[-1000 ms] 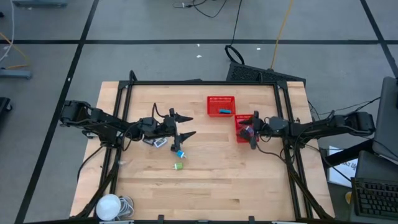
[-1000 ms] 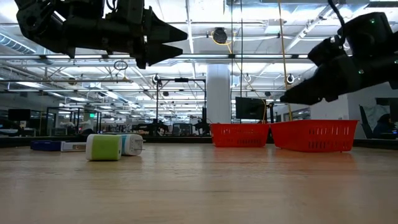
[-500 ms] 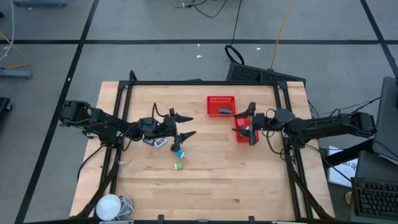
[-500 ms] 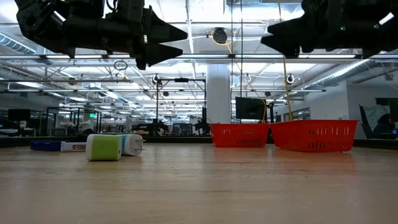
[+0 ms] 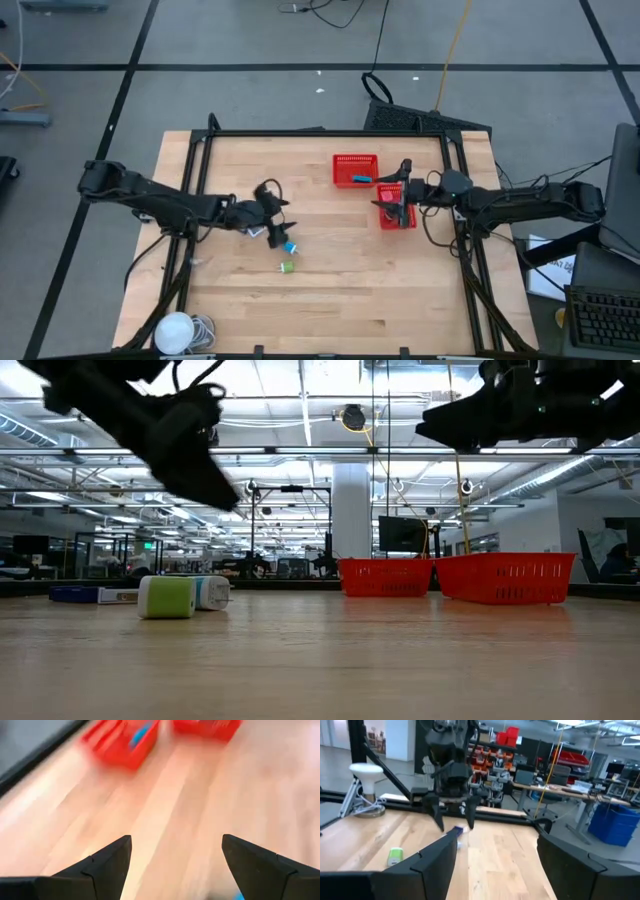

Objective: Pick & Place Office items
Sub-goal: Put the dark blue digital clock into the top red bin

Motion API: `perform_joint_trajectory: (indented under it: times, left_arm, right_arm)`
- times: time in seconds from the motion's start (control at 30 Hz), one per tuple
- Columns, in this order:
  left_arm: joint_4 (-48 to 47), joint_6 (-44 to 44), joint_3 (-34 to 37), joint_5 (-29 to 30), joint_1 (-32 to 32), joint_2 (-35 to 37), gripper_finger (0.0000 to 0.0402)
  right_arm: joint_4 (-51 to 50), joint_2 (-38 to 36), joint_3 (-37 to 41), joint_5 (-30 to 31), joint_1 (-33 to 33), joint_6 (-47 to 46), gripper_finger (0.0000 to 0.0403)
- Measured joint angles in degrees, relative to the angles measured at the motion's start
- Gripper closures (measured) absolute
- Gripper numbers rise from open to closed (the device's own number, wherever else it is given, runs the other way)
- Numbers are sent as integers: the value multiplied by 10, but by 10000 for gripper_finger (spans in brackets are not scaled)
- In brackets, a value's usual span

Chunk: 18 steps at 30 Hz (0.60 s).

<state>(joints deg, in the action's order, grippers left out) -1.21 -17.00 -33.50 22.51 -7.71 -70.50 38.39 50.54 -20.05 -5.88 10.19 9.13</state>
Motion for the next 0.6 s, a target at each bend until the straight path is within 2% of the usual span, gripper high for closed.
perform_joint_trajectory:
  times: [0.17,0.3,0.43,0.53,0.6]
  left_arm:
    - [-312,-153,-47,10,-9,27,87]
    - [-490,-287,-65,6,-10,36,87]
    - [-596,-394,-65,-21,-10,36,87]
    - [-653,-429,-65,-64,-10,34,87]
    - [-667,-445,-65,-70,-10,27,87]
  right_arm:
    - [-8,5,0,-1,15,2,140]
    - [-18,7,0,-1,24,1,140]
    - [-21,11,0,-2,29,3,140]
    - [-24,15,0,-2,29,2,140]
    - [-30,19,0,-3,29,1,140]
